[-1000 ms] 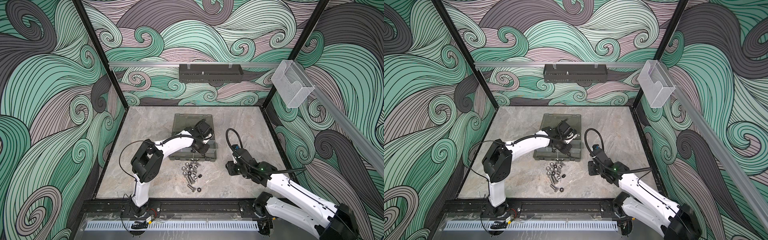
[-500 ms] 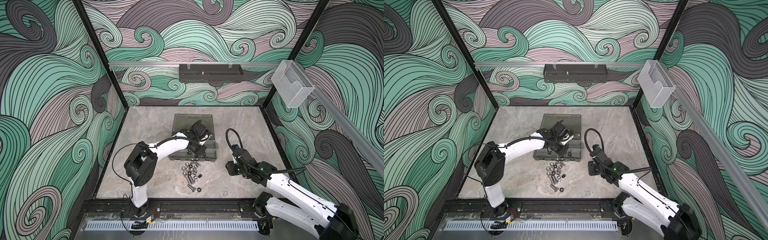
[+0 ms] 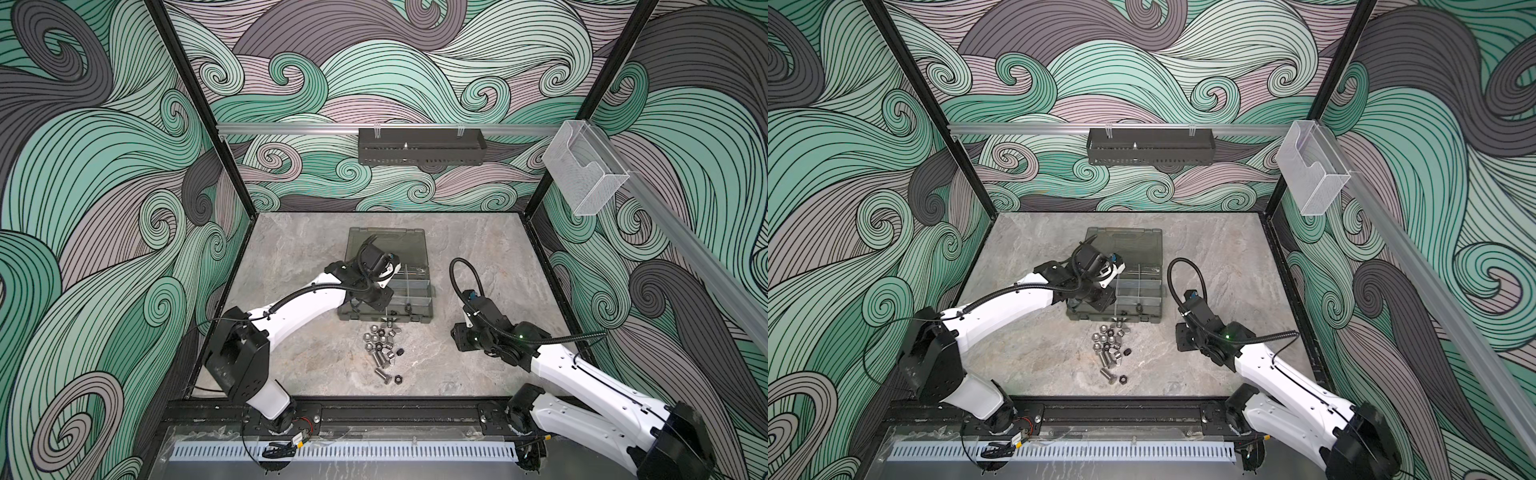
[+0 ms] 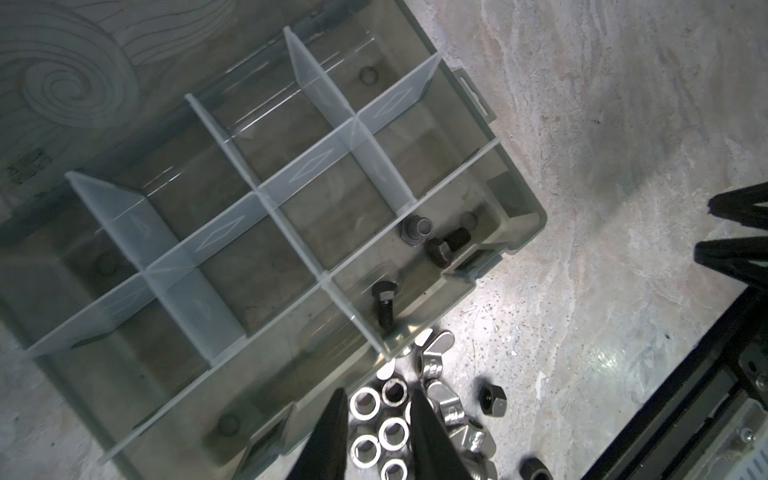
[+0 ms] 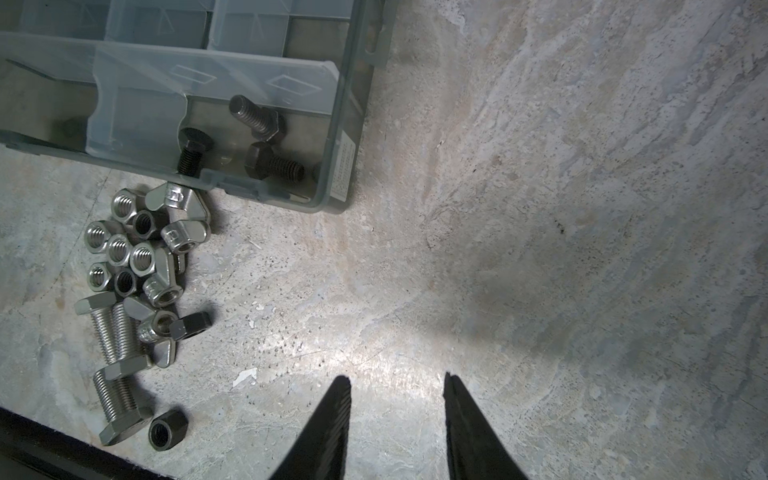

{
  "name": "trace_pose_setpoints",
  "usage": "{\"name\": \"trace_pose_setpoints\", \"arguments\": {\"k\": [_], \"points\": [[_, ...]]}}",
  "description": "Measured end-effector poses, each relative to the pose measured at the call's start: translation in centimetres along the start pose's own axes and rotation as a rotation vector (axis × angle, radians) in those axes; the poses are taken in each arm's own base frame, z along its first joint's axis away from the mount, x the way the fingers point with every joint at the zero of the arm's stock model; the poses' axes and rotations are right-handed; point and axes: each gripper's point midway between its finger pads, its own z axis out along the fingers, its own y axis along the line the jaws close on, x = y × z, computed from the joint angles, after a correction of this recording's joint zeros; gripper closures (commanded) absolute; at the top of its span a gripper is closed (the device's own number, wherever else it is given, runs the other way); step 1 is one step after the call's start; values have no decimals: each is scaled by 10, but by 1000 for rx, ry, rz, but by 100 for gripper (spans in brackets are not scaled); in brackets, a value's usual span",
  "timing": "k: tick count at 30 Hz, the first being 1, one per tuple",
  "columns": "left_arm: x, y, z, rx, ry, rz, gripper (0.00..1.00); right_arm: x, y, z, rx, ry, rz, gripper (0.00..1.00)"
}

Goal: Sort the screws and nuts into containers
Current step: 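Carry the black bolt with the left gripper into the nearest compartment and release, then reach the right gripper to a black nut while the left gripper rises beside the box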

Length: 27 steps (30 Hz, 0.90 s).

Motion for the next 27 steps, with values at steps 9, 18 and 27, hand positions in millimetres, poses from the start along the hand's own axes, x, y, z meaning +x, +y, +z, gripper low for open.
{"name": "trace_pose_setpoints", "arguments": {"k": [9,18,27], "points": [[17,20,-27,-11,-54,-50,70,7,4,13,-7,60,0,62],[34,32,-39,-18,-82,-83,69,5,10,16,-18,68,-5,63],[48,37,-37,-22,-75,-97,68,10,27,24,-48,94,-37,63]]}}
